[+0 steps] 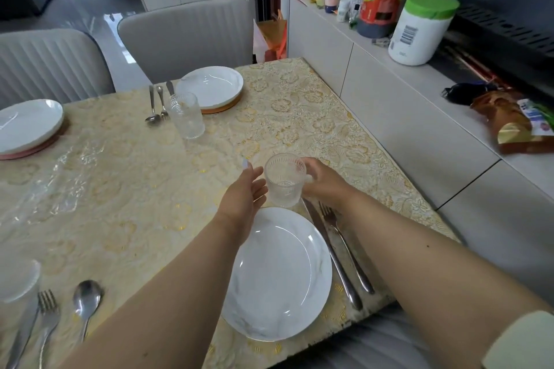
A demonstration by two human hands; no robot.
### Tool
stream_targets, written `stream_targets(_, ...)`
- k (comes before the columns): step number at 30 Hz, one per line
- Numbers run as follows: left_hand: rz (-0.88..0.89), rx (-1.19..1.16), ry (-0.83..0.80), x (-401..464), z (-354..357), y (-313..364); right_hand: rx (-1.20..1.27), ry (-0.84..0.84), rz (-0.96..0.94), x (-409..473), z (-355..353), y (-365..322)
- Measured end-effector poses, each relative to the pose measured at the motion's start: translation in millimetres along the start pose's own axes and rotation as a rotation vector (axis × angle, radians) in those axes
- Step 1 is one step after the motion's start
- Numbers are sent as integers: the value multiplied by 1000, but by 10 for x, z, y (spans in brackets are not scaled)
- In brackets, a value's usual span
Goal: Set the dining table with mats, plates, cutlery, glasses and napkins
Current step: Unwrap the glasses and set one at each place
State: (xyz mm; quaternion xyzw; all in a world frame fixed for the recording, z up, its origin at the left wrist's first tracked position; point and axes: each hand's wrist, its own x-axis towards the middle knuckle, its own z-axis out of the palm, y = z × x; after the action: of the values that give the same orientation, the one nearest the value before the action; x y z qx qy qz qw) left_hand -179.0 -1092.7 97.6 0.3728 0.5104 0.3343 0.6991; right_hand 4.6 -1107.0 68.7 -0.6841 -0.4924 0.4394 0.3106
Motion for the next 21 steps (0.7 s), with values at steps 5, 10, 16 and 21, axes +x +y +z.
stream_targets(5, 5, 37, 23, 35, 9, 7, -653, 137, -118, -67, -127, 196)
stream_targets(10, 6, 35, 19, 18, 9, -21, -933, -33, -265, -292, -82, 366)
stream_targets(16, 4, 49, 24, 15, 18, 1, -1140, -148, -305, -370, -124, 464)
stream_targets(21, 2, 74, 32, 8, 32, 15, -1171, -156, -314, -371, -170, 456)
